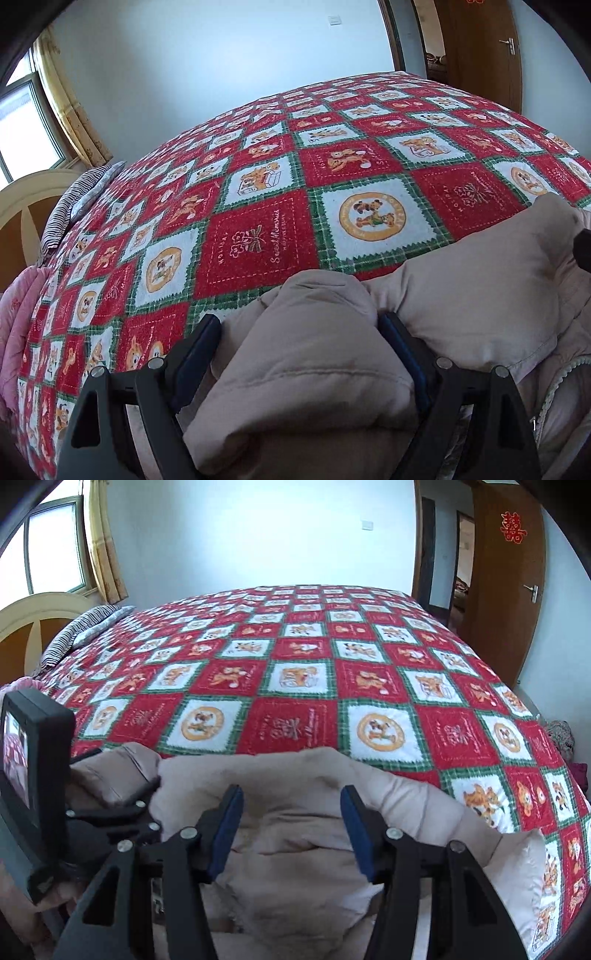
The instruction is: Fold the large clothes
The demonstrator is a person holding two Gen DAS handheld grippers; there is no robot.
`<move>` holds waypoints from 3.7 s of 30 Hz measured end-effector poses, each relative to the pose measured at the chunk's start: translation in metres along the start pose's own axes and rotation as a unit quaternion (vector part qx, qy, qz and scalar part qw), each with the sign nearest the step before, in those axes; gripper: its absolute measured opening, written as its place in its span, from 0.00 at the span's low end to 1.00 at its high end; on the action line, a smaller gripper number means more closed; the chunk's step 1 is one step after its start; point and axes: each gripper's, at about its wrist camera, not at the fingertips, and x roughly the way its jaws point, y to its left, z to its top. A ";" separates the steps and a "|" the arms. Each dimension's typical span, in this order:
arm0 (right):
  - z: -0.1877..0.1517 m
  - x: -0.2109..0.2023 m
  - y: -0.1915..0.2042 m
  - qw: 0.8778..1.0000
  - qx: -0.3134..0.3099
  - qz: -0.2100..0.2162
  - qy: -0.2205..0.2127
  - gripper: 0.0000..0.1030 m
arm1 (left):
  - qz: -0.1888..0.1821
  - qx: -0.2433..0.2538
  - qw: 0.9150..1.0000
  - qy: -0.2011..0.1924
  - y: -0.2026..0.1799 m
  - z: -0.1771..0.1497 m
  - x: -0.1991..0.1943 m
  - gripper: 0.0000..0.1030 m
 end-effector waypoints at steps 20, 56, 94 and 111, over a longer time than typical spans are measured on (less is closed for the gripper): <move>-0.008 0.052 0.013 0.996 -0.035 -0.033 0.080 0.61 | -0.022 -0.026 0.999 0.021 0.010 0.001 0.010 0.91; -0.011 -0.012 -0.002 0.997 -0.037 -0.016 0.065 0.80 | -0.068 -0.099 0.991 -0.053 0.097 -0.020 -0.103 0.96; -0.353 -0.294 -0.079 0.990 0.089 -0.021 0.108 0.75 | -0.111 -0.055 0.992 0.018 0.088 -0.399 -0.304 0.96; -0.354 -0.340 -0.069 0.994 0.094 0.044 0.019 0.13 | -0.129 -0.012 0.991 -0.010 0.090 -0.394 -0.356 0.12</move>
